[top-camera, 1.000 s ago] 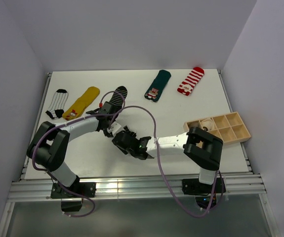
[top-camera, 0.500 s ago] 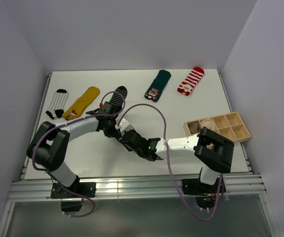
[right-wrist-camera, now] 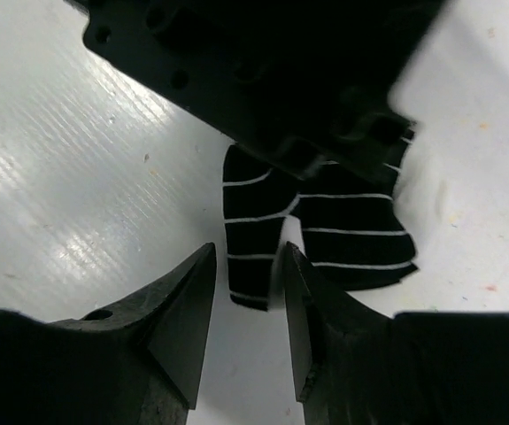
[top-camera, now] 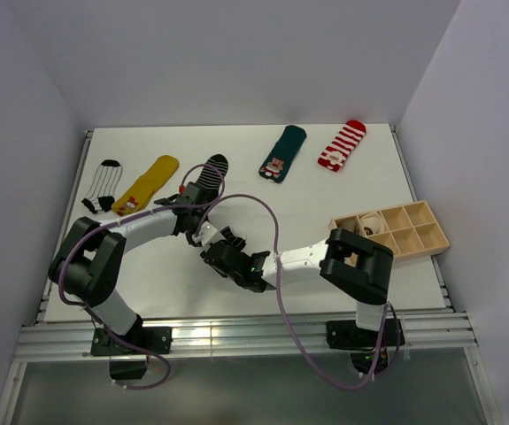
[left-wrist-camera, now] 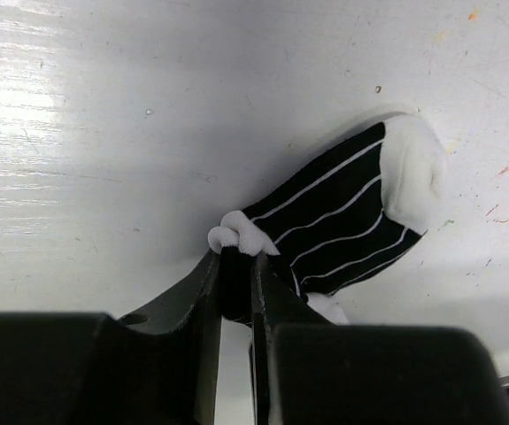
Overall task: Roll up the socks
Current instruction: Roll the sock at the center of the board.
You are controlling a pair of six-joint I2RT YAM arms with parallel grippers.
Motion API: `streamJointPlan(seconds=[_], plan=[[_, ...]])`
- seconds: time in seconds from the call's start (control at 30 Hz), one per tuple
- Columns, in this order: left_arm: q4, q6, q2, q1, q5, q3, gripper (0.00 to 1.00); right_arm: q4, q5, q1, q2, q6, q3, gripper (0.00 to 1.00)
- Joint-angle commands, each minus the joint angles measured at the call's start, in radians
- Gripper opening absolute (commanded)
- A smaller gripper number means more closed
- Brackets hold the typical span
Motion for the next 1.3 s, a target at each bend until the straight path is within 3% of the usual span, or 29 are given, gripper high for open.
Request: streamJointPlan(seconds=[0.0, 0.2, 0.37, 0.5, 0.6, 0.87, 1.03, 1.13, 1.27], plan=[[-0.017, 0.025, 0.032, -0.002, 0.024, 0.006, 0.12, 0.009, -0.001, 0.003, 0.06, -0.021, 0.058, 0.43], [-0.005, 0.038, 0.034, 0.012, 0.047, 0.007, 0.15, -0.02, 0.002, 0.002, 0.122, -0.03, 0.074, 0.35], [0.011, 0.05, 0.003, 0.041, 0.067, 0.012, 0.31, -0.067, -0.094, -0.044, 0.116, 0.017, 0.064, 0.01], [0.003, 0.056, -0.041, 0.087, 0.064, 0.018, 0.57, -0.092, -0.281, -0.128, 0.047, 0.066, 0.041, 0.0], [0.026, 0.03, -0.095, 0.122, 0.031, 0.012, 0.65, -0.121, -0.496, -0.214, 0.013, 0.128, 0.041, 0.0], [0.168, -0.085, -0.319, 0.177, -0.068, -0.173, 0.66, -0.214, -0.999, -0.38, 0.083, 0.27, 0.131, 0.0], [0.325, -0.111, -0.442, 0.176, 0.007, -0.315, 0.68, -0.155, -1.287, -0.455, 0.211, 0.402, 0.157, 0.0], [0.334, -0.116, -0.44, 0.16, 0.032, -0.351, 0.69, -0.016, -1.363, -0.495, 0.255, 0.535, 0.124, 0.0], [0.388, -0.14, -0.439, 0.116, 0.036, -0.41, 0.67, 0.025, -1.388, -0.539, 0.304, 0.591, 0.111, 0.0]])
